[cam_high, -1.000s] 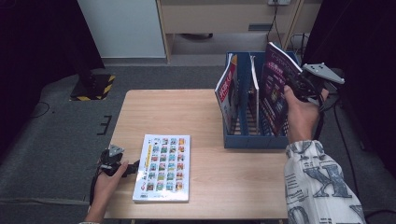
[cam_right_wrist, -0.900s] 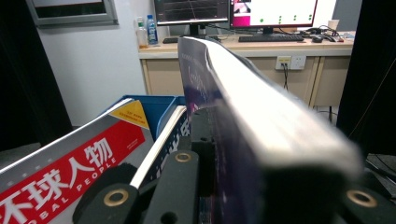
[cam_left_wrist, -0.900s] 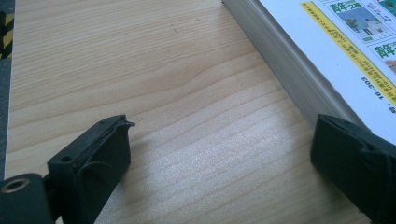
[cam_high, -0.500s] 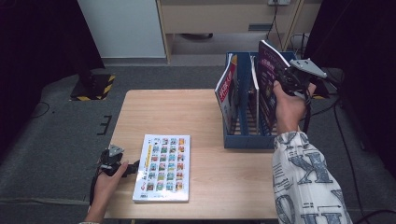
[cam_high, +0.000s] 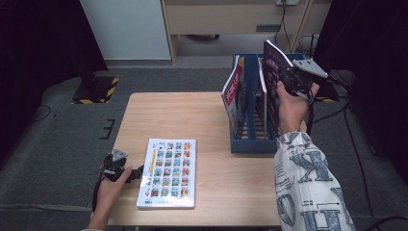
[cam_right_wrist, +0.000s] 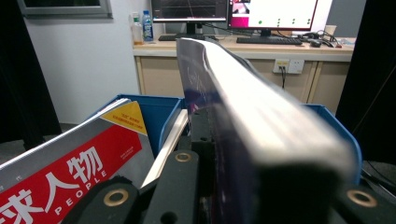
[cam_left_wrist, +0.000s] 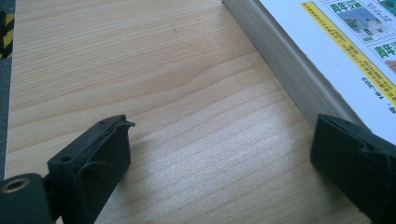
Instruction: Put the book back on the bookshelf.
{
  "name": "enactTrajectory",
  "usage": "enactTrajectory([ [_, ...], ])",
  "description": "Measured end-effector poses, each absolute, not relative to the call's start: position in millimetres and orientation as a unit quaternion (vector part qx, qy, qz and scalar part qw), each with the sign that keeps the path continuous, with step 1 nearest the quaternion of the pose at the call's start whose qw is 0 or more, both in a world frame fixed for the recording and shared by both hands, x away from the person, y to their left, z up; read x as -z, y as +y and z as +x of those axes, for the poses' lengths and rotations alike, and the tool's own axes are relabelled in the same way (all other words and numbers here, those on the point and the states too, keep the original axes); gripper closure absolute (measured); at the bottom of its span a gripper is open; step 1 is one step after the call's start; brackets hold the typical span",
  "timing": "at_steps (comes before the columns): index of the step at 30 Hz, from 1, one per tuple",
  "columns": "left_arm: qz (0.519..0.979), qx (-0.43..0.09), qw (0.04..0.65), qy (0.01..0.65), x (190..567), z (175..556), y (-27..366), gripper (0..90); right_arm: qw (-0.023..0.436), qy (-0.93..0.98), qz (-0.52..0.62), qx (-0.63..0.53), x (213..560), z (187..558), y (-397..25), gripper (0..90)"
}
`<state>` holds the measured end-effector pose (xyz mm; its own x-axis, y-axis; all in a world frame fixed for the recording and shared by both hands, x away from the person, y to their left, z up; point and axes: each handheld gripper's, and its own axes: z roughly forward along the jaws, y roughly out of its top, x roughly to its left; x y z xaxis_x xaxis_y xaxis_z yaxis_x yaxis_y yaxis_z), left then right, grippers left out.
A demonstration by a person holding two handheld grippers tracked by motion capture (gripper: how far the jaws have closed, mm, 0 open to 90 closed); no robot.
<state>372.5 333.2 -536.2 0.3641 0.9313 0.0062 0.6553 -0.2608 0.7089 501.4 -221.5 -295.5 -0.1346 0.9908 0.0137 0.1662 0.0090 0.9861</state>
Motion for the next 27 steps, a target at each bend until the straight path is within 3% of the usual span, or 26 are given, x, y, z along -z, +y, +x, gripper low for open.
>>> enactTrajectory([
  [15, 0.762, -0.219, 0.315, 0.521, 536.2, 372.7, 333.0, 3.9, 0.420, 0.570, 0.499, -0.500, 297.8, 500.7, -219.6, 83.6],
  [27, 0.764, -0.219, 0.313, 0.520, 536.0, 372.7, 333.3, 3.8, 0.408, 0.568, 0.496, -0.515, 318.6, 509.0, -215.1, 83.0],
])
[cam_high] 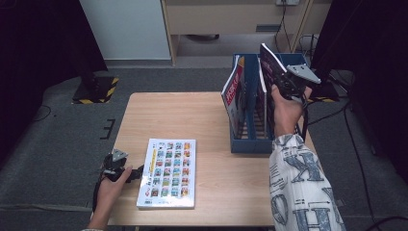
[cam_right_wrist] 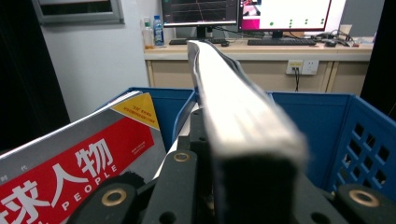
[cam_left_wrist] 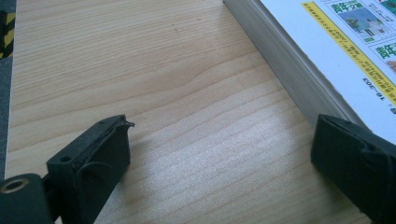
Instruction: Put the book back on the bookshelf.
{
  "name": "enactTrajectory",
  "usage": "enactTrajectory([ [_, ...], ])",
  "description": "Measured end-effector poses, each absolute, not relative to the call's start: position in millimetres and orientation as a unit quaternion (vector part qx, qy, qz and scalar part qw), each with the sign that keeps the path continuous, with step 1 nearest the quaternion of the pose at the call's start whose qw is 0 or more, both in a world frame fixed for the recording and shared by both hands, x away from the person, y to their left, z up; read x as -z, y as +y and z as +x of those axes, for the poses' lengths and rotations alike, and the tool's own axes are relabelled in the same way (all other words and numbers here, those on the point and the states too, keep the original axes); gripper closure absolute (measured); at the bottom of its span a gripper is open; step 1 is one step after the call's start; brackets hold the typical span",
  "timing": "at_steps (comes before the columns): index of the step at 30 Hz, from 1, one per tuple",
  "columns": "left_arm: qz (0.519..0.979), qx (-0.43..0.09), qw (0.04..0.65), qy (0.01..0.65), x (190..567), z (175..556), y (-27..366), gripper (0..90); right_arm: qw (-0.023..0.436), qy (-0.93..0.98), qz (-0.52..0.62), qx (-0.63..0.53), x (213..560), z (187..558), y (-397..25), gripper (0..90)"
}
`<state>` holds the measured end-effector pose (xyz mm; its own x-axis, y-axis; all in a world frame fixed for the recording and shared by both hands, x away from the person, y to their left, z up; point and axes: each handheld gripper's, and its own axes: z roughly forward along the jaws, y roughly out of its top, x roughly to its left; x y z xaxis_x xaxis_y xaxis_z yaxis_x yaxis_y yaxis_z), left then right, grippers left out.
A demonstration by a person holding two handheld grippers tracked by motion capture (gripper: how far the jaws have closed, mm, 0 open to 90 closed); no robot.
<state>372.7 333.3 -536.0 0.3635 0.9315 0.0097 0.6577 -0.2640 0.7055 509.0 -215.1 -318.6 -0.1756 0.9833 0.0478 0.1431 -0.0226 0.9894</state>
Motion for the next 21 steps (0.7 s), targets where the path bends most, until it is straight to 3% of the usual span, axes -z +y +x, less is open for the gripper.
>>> enactTrajectory([
  [21, 0.764, -0.219, 0.313, 0.520, 536.0, 372.7, 333.3, 3.8, 0.402, 0.560, 0.516, -0.509, 350.9, 519.9, -220.6, 83.1],
])
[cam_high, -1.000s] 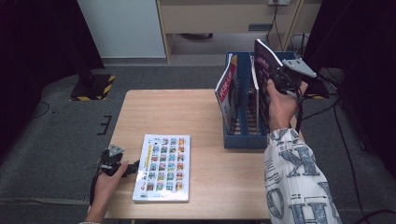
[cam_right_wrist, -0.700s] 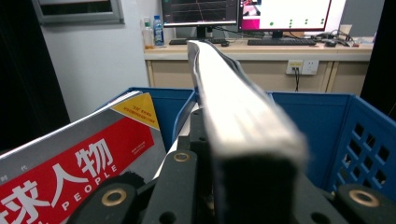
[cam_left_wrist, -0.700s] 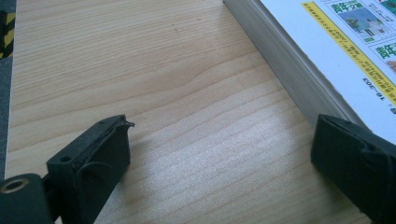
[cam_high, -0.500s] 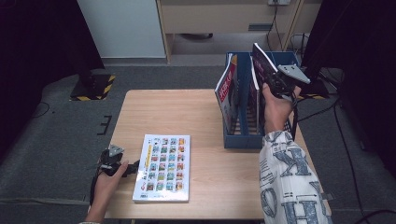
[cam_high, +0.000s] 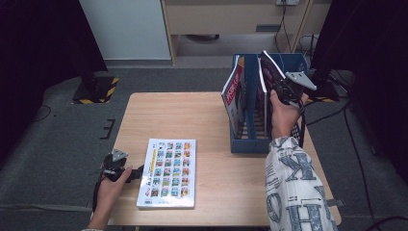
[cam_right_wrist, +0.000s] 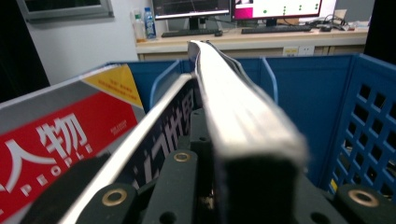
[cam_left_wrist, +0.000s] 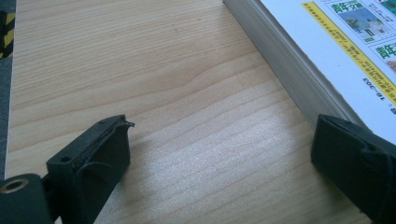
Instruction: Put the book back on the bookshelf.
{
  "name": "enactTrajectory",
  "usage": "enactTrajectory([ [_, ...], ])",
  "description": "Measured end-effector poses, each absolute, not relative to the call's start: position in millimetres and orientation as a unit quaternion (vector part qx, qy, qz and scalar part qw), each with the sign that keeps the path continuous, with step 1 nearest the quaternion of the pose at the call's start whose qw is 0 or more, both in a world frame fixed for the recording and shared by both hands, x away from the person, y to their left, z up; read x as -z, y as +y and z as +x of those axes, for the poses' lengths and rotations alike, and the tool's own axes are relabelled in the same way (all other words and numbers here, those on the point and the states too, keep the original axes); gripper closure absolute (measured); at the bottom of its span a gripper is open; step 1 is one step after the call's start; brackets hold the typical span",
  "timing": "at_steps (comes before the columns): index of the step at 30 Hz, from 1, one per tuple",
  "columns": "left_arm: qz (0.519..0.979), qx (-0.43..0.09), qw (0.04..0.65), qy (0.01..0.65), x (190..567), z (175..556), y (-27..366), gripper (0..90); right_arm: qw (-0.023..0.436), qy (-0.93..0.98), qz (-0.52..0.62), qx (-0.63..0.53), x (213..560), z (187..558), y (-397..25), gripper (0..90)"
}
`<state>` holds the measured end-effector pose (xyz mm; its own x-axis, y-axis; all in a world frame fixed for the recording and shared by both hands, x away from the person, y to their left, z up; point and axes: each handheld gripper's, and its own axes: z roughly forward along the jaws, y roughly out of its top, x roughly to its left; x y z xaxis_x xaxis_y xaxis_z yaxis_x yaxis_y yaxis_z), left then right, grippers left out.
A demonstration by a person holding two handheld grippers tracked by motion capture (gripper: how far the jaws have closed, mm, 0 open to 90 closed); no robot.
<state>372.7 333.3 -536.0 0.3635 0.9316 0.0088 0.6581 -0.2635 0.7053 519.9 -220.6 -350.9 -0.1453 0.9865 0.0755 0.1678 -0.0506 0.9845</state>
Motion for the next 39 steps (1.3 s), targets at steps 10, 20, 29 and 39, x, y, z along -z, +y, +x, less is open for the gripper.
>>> enactTrajectory([
  [10, 0.764, -0.219, 0.314, 0.520, 536.1, 373.0, 333.2, 3.7, 0.392, 0.565, 0.522, -0.505, 366.6, 521.5, -221.1, 82.7],
  [20, 0.764, -0.219, 0.314, 0.520, 536.1, 373.0, 333.2, 3.7, 0.381, 0.578, 0.519, -0.501, 373.6, 520.3, -223.7, 82.2],
  [29, 0.764, -0.219, 0.314, 0.520, 536.1, 373.0, 333.2, 3.7, 0.374, 0.589, 0.514, -0.499, 373.4, 521.2, -221.7, 80.4],
  [39, 0.764, -0.219, 0.314, 0.520, 536.1, 373.0, 333.2, 3.7, 0.390, 0.586, 0.519, -0.485, 371.5, 521.3, -226.3, 83.6],
])
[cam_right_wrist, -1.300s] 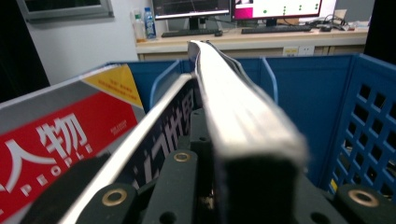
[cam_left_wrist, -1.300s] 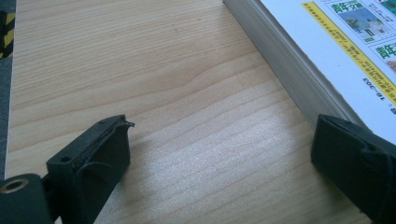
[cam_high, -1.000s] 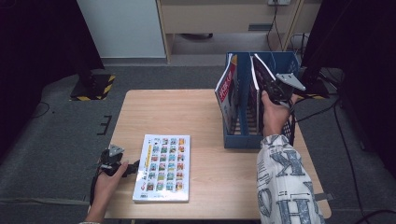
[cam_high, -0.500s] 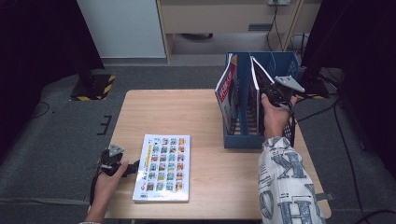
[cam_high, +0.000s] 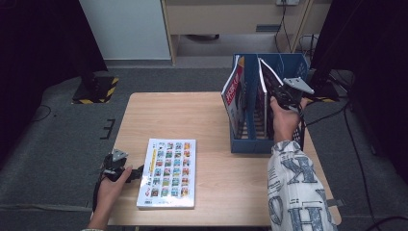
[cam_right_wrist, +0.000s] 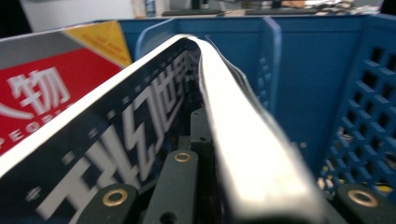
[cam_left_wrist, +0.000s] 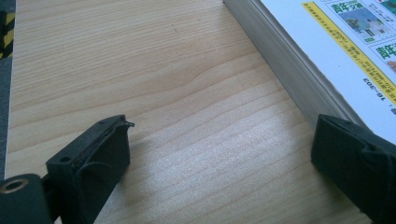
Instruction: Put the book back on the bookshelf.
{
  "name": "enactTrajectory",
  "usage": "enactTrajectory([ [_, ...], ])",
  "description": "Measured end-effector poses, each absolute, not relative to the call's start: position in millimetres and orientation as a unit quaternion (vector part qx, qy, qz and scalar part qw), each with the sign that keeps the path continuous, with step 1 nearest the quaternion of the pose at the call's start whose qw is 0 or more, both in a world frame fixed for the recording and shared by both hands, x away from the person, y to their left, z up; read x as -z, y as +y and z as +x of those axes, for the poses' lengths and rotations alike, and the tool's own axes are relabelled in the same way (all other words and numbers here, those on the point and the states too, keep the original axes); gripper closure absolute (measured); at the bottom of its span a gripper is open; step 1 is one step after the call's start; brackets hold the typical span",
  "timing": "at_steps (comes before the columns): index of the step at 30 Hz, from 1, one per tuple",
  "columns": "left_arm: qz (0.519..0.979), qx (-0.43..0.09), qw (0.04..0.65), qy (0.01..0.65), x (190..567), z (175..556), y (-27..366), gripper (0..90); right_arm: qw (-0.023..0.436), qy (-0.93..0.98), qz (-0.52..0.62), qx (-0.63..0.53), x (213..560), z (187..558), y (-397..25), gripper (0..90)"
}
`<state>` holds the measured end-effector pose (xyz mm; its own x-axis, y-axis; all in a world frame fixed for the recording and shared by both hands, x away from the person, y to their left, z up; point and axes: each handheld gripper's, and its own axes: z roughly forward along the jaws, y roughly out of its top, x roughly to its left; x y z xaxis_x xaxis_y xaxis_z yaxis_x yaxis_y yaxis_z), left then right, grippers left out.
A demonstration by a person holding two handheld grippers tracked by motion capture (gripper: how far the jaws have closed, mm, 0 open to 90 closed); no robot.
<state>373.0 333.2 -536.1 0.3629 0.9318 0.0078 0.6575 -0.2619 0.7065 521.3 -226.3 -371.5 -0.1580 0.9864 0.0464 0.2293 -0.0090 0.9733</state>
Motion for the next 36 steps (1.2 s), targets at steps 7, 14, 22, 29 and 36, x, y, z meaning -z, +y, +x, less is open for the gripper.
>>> enactTrajectory([
  [7, 0.764, -0.219, 0.314, 0.520, 536.1, 373.0, 333.2, 3.7, 0.413, 0.559, 0.527, -0.489, 364.6, 524.8, -230.3, 83.7],
  [14, 0.764, -0.219, 0.313, 0.520, 536.1, 373.0, 333.3, 3.7, 0.423, 0.556, 0.527, -0.484, 369.3, 532.0, -227.3, 83.6],
  [22, 0.764, -0.219, 0.314, 0.520, 536.1, 373.1, 333.2, 3.7, 0.417, 0.561, 0.523, -0.488, 378.0, 532.3, -227.1, 83.2],
  [29, 0.764, -0.219, 0.313, 0.520, 536.1, 373.2, 333.3, 3.7, 0.411, 0.564, 0.521, -0.492, 382.3, 531.1, -227.1, 82.8],
  [36, 0.764, -0.219, 0.313, 0.520, 536.0, 373.1, 333.3, 3.7, 0.406, 0.572, 0.513, -0.495, 383.9, 528.5, -221.6, 80.9],
])
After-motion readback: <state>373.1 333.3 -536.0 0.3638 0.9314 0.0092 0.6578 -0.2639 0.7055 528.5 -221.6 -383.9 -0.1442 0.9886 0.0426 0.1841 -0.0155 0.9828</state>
